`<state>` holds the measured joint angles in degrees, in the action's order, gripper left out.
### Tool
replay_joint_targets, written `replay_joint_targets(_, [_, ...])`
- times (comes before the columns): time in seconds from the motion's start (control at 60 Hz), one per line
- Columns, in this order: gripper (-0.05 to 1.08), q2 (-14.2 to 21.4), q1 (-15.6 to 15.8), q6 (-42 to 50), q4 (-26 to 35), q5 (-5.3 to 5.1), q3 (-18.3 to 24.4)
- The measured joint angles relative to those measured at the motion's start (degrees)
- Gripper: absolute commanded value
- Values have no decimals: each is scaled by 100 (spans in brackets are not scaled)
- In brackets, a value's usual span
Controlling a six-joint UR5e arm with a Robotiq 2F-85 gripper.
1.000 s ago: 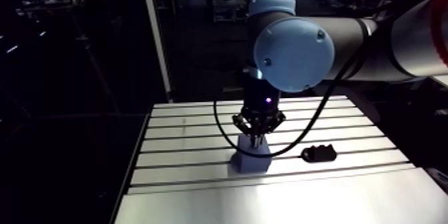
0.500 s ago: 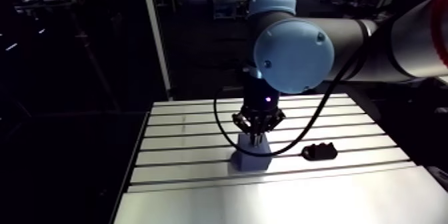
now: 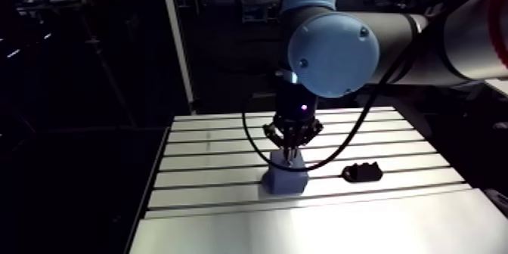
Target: Pick up the M10 bolt and insert it into the hex recess until seated.
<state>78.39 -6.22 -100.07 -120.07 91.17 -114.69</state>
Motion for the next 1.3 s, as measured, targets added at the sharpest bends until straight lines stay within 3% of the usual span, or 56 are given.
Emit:
replay_joint_targets(0.7, [100,389,53,-17,1170,-7,702])
replay_joint_targets(0.733, [94,409,55,-17,1217,-7,724])
replay_joint_targets(0.75, [73,419,56,-17,1244,-6,737])
replay_joint_targets(0.767, [73,430,57,-16,1271,-6,751])
replay_joint_targets(0.783, [37,438,58,-16,1294,-6,762])
replay_joint_targets(0.8, [37,447,58,-16,1321,-5,774])
replay_joint_targets(0.817, [4,455,59,-16,1345,-3,785])
replay_joint_targets(1.3, [0,760,126,17,1929,103,1225])
